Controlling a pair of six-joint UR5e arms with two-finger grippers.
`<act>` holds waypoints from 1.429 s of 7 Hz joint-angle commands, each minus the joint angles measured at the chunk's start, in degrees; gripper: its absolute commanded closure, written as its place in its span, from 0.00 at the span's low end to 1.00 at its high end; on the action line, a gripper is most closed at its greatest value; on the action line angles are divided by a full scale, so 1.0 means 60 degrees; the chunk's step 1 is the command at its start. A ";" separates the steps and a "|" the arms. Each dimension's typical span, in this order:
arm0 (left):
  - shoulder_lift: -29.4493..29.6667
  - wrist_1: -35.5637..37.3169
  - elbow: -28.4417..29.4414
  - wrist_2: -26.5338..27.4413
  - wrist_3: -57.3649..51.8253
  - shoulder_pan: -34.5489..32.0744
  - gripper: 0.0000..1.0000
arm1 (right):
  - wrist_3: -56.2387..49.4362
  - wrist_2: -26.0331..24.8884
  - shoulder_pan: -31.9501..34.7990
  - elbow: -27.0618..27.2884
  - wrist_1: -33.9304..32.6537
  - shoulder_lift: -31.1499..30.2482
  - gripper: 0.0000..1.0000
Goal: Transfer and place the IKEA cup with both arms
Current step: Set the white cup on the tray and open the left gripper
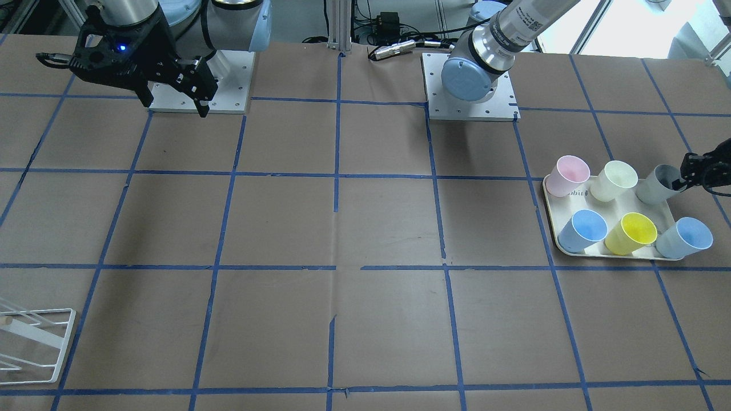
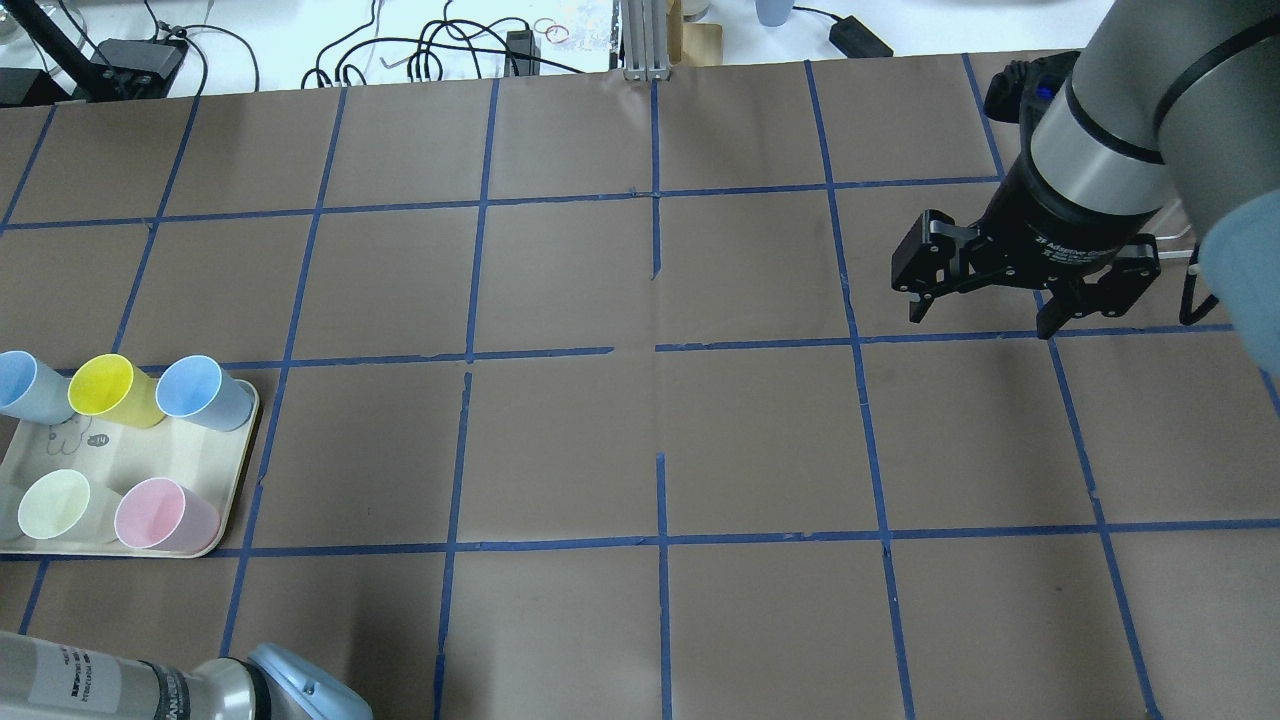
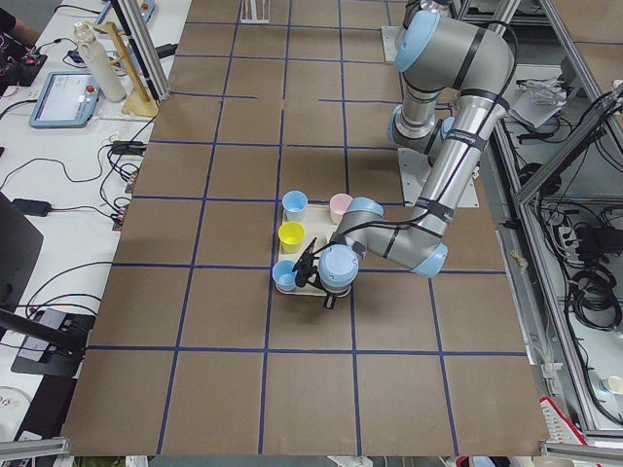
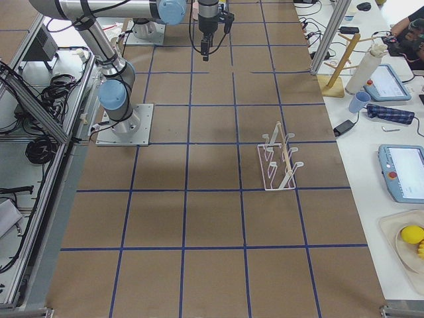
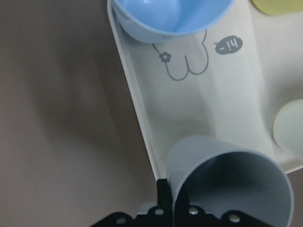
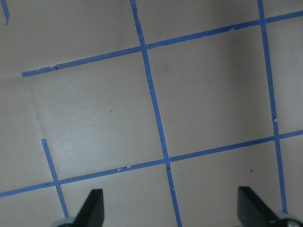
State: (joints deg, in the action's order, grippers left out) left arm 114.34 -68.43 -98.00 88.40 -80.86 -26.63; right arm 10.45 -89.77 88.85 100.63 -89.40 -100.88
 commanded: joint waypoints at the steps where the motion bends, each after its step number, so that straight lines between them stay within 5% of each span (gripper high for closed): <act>1: -0.0013 -0.0005 0.0014 0.0017 0.0000 0.0000 0.67 | 0.0001 0.0049 0.0001 0.0000 0.0002 -0.0047 0.00; 2: -0.0129 -0.0078 0.0029 0.0032 0.0000 -0.0014 0.52 | -0.0013 0.0078 0.0015 0.0000 0.0017 -0.0178 0.00; 4: -0.0349 -0.0167 0.0204 0.0046 0.0014 -0.0117 0.00 | -0.0043 0.0108 0.0015 0.0015 0.0090 -0.0223 0.00; 7: -0.1692 -0.0850 0.0437 0.0090 0.0495 -0.1210 0.00 | -0.0028 0.0049 0.0015 0.0015 0.0090 -0.0208 0.00; 10: -0.3041 -0.2011 0.0630 0.0076 0.4159 -0.3899 0.00 | -0.0013 0.0064 0.0015 0.0015 0.0148 -0.0223 0.00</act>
State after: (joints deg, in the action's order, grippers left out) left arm 99.28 -78.84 -94.36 88.87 -65.76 -42.20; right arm 10.33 -89.39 88.95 100.72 -88.75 -102.18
